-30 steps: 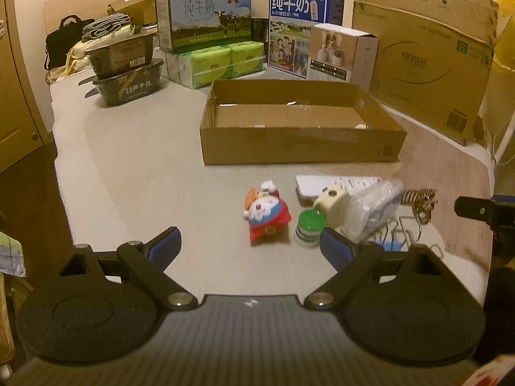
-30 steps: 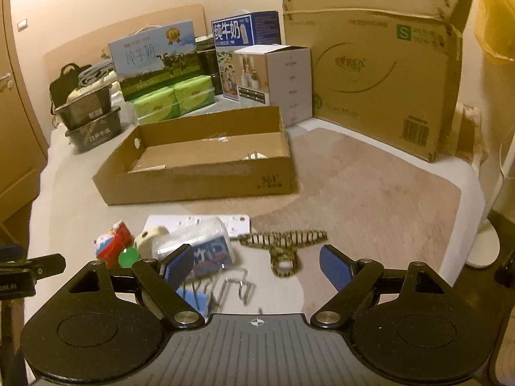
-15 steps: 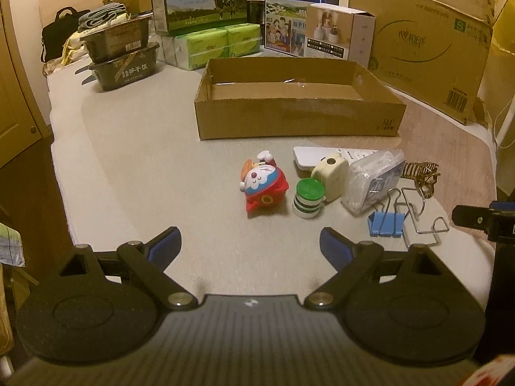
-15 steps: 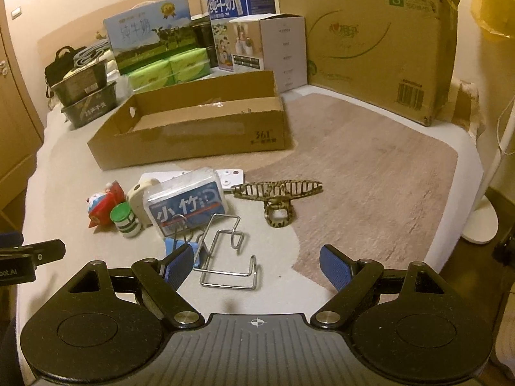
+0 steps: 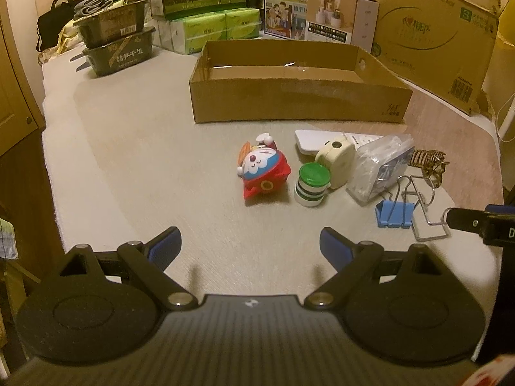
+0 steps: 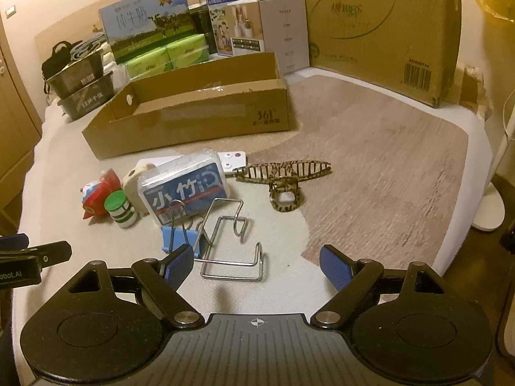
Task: Organize rigid objects
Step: 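Move the right tool toward the wire rack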
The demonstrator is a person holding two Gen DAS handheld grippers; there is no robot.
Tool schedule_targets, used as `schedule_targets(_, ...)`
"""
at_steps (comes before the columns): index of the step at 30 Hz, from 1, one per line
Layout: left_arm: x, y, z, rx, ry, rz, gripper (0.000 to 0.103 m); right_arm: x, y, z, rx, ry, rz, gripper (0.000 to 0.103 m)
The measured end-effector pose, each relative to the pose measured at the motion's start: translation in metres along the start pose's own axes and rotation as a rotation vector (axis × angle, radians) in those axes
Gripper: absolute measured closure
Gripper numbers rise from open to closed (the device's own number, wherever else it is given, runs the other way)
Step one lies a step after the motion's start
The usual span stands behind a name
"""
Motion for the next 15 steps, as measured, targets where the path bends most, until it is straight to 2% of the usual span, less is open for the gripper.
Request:
schedule_targets(8, 0.001, -0.011, -0.001, -0.005, 0.008, 0.004, 0.011, -0.003, -0.009, 0.002, 0.018, -0.009, 0.011, 0.018)
schedule_targets(15, 0.002, -0.021, 0.001, -0.018, 0.009, -0.004, 0.011, -0.01, -0.023, -0.006, 0.031, 0.02, -0.016, 0.018)
Point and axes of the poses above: each gripper's, at about its wrist camera, not at the fingertips, and y roughly against the way its jaws point, z to its right, x to its top, the point moved 1 cm from there along -y, roughly the way its jaws point, and after that the axes turned 10 degrees about -y, right-handed, at the moved point
